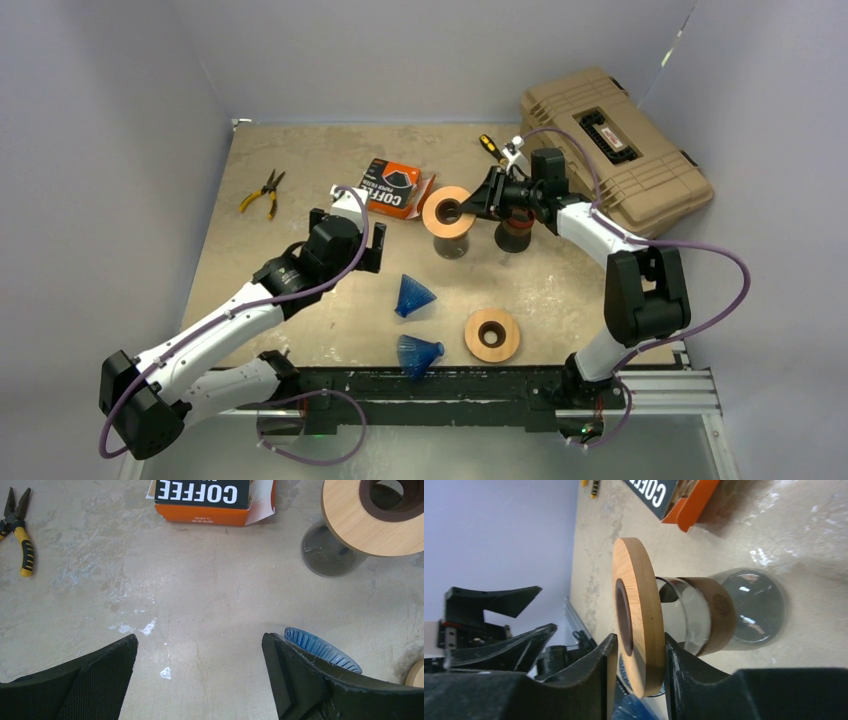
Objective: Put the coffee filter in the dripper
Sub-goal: Place the dripper holder onto the coffee server.
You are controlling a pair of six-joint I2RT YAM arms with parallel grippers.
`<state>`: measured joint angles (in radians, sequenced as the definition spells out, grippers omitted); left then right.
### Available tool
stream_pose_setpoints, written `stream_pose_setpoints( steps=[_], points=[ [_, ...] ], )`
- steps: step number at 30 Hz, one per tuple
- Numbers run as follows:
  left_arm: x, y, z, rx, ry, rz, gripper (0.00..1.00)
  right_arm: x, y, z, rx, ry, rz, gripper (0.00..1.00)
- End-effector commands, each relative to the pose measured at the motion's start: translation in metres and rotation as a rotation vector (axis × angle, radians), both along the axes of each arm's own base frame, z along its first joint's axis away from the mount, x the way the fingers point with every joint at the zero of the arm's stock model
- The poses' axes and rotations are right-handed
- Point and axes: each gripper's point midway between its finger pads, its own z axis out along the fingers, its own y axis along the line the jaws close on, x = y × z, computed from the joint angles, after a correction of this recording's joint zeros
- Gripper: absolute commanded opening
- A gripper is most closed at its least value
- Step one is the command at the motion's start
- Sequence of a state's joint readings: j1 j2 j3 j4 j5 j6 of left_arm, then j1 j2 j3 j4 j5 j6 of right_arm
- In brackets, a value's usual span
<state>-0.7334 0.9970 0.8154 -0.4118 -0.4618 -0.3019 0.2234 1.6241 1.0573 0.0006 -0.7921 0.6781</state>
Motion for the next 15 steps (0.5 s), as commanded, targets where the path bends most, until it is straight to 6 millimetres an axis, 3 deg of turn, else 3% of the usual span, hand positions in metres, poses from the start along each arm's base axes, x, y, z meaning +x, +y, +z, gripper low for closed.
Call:
stream_pose_setpoints(
  steps=[1,6,15],
  points=[
    [0.006,-0.007,0.018,-0.036,-0.044,-0.016,0.94,0.006,-0.008,0.015,-0.043,-0.074,-0.027,0.45],
    [0.007,-0.01,0.017,-0.046,-0.039,-0.022,0.95,0.005,-0.01,0.018,-0.059,-0.087,-0.033,0.56],
    [0.006,-0.019,0.009,-0.068,-0.011,-0.047,0.94,0.008,-0.015,0.031,-0.087,-0.129,-0.053,0.61]
  ],
)
